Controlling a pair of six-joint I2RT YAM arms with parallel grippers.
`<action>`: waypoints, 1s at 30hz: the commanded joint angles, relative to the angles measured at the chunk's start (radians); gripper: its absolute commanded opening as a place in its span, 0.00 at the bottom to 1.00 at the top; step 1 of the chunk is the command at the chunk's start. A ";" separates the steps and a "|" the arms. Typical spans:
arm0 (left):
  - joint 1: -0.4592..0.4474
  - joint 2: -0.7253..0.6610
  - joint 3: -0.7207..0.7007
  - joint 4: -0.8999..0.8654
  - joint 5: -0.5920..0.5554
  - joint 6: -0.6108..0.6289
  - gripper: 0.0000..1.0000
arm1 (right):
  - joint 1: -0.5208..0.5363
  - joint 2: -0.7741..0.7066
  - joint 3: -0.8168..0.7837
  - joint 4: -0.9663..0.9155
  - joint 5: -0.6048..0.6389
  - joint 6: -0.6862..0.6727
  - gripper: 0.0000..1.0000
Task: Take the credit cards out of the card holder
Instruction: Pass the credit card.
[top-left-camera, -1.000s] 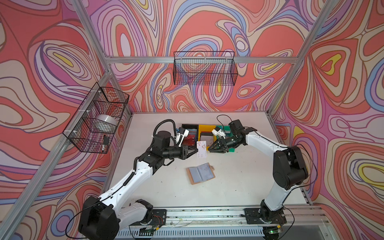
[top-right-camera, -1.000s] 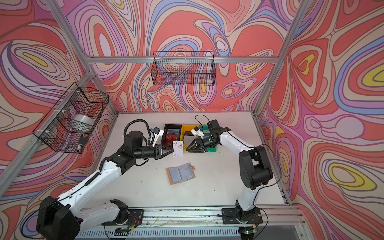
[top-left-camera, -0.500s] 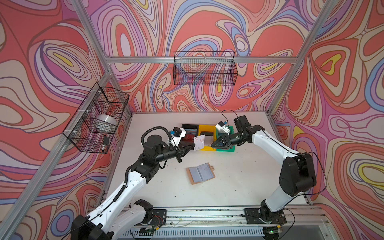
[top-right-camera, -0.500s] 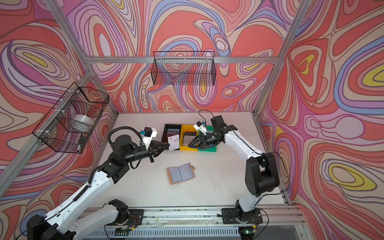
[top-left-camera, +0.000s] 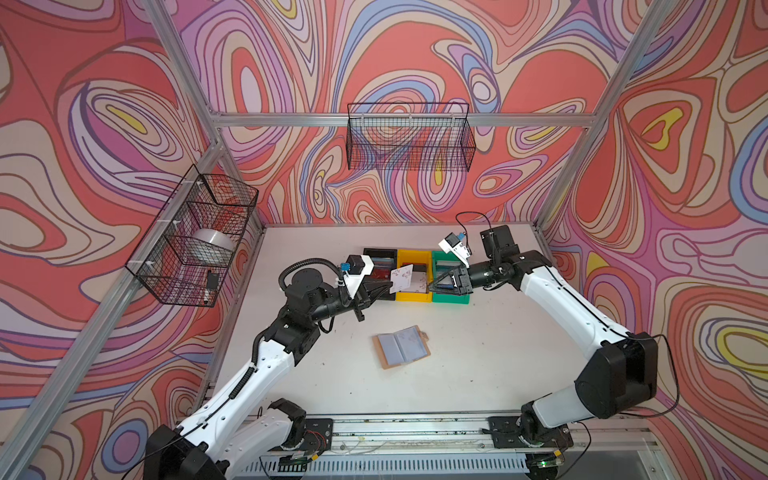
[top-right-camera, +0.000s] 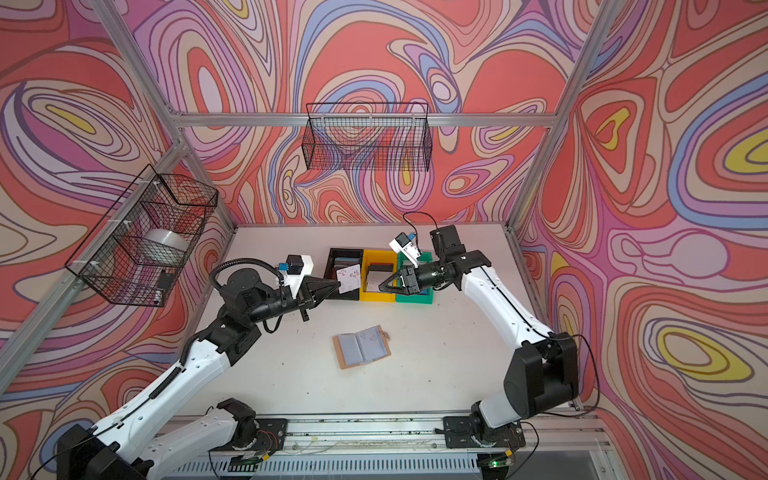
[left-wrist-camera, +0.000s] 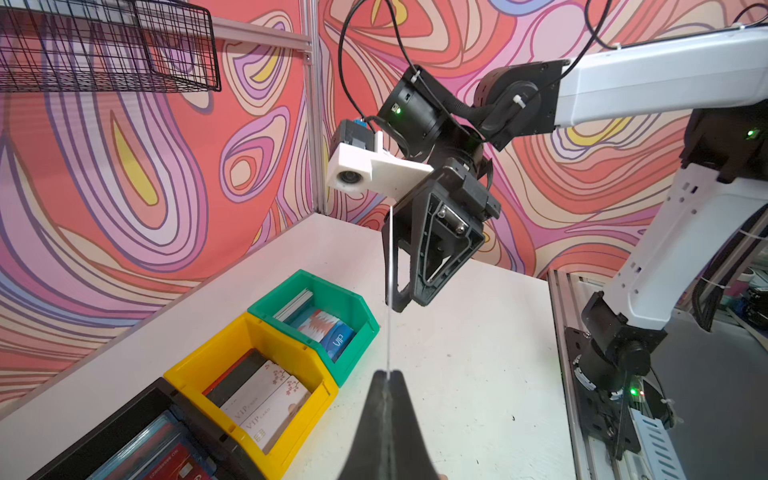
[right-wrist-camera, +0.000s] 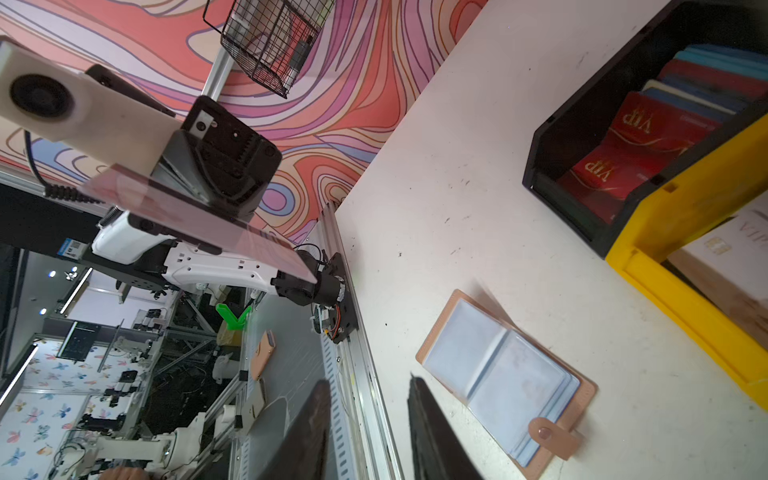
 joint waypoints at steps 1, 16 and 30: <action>0.004 -0.006 -0.003 0.103 0.026 -0.036 0.00 | -0.004 -0.052 0.004 0.019 0.036 -0.107 0.34; 0.004 0.077 -0.041 0.331 0.024 -0.305 0.00 | -0.005 -0.008 0.179 0.084 0.019 -0.313 0.35; 0.004 0.091 -0.035 0.335 0.038 -0.338 0.00 | 0.023 0.174 0.347 -0.070 -0.111 -0.420 0.36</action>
